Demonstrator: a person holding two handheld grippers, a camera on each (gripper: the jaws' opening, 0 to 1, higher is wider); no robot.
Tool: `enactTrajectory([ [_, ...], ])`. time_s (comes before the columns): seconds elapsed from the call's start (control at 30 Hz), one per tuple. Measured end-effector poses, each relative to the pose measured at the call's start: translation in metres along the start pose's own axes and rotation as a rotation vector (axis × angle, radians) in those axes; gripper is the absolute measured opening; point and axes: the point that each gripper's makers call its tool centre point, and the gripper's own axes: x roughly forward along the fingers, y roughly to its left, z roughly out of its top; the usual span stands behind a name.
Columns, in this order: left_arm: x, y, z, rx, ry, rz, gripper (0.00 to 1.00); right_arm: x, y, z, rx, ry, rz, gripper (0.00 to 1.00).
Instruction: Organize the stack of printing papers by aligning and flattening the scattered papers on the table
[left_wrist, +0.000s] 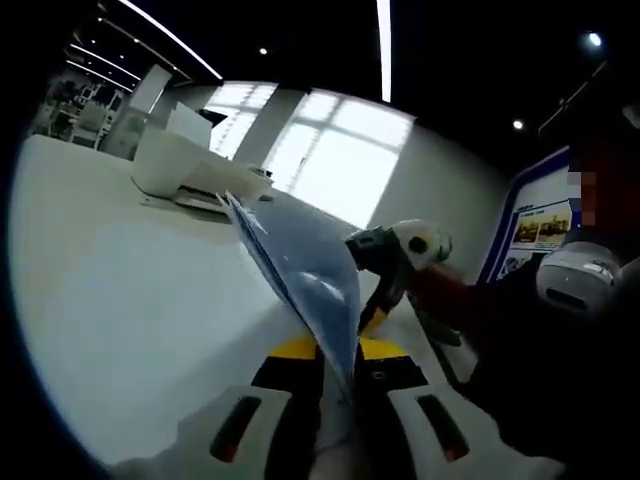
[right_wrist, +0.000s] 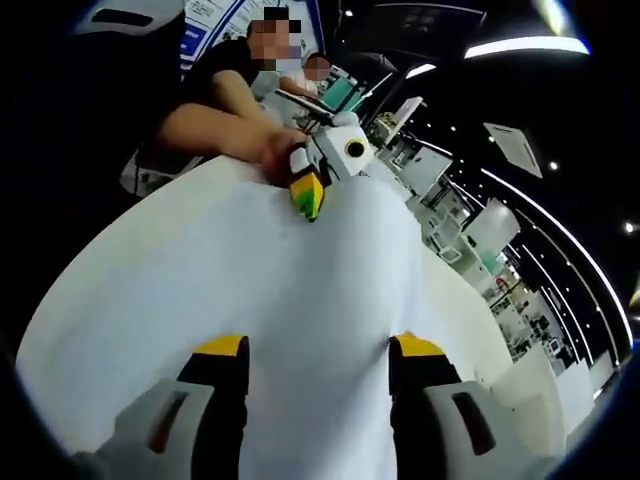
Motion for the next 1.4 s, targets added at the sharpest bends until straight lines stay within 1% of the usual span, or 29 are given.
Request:
enactTrajectory([
  [0.07, 0.001, 0.002, -0.002, 0.002, 0.017, 0.009, 0.1, -0.001, -0.003, -0.001, 0.0, 0.005, -0.009, 0.52],
  [0.13, 0.001, 0.002, -0.003, 0.009, 0.021, 0.013, 0.08, -0.003, -0.007, -0.001, 0.005, 0.002, -0.022, 0.54],
  [0.37, 0.001, 0.004, -0.002, 0.022, 0.019, 0.022, 0.07, -0.003, -0.007, -0.002, 0.004, 0.003, -0.031, 0.61],
  [0.53, -0.003, 0.009, 0.002, 0.039, 0.011, 0.024, 0.06, -0.009, -0.01, 0.006, 0.027, -0.038, -0.034, 0.63],
  [0.57, -0.004, 0.012, 0.003, 0.038, 0.01, 0.025, 0.06, -0.011, -0.011, 0.008, 0.04, -0.054, -0.035, 0.63],
  [0.63, -0.006, 0.015, 0.005, 0.037, 0.007, 0.024, 0.06, -0.017, -0.015, 0.018, 0.086, -0.114, -0.045, 0.63],
  [0.67, -0.006, 0.016, 0.005, 0.038, 0.007, 0.024, 0.06, -0.02, -0.018, 0.02, 0.1, -0.131, -0.053, 0.63],
  [0.8, -0.008, 0.019, 0.006, 0.04, 0.008, 0.025, 0.06, -0.036, -0.037, 0.028, 0.165, -0.194, -0.104, 0.62],
  [0.87, -0.009, 0.021, 0.007, 0.04, 0.007, 0.024, 0.06, -0.043, -0.047, 0.034, 0.213, -0.247, -0.125, 0.62],
  [0.9, -0.01, 0.021, 0.007, 0.039, 0.006, 0.024, 0.06, -0.045, -0.051, 0.036, 0.231, -0.265, -0.134, 0.62],
  [0.97, -0.011, 0.023, 0.008, 0.041, 0.006, 0.023, 0.07, -0.051, -0.065, 0.038, 0.287, -0.306, -0.172, 0.61],
  [1.0, -0.012, 0.025, 0.008, 0.042, 0.007, 0.025, 0.07, -0.052, -0.068, 0.038, 0.297, -0.314, -0.178, 0.6],
  [1.07, -0.012, 0.026, 0.008, 0.042, 0.009, 0.029, 0.07, -0.056, -0.091, 0.028, 0.411, -0.337, -0.234, 0.58],
  [1.1, -0.011, 0.026, 0.007, 0.041, 0.01, 0.031, 0.07, -0.055, -0.099, 0.022, 0.439, -0.329, -0.25, 0.58],
  [1.2, -0.012, 0.027, 0.007, 0.044, 0.013, 0.034, 0.07, -0.05, -0.114, -0.004, 0.537, -0.27, -0.277, 0.56],
  [1.27, -0.012, 0.028, 0.007, 0.044, 0.015, 0.036, 0.07, -0.049, -0.124, -0.011, 0.603, -0.295, -0.29, 0.55],
  [1.33, -0.012, 0.027, 0.006, 0.043, 0.016, 0.035, 0.07, -0.048, -0.131, -0.019, 0.649, -0.3, -0.301, 0.55],
  [1.4, -0.012, 0.027, 0.006, 0.043, 0.017, 0.036, 0.07, -0.046, -0.133, -0.026, 0.657, -0.277, -0.303, 0.55],
])
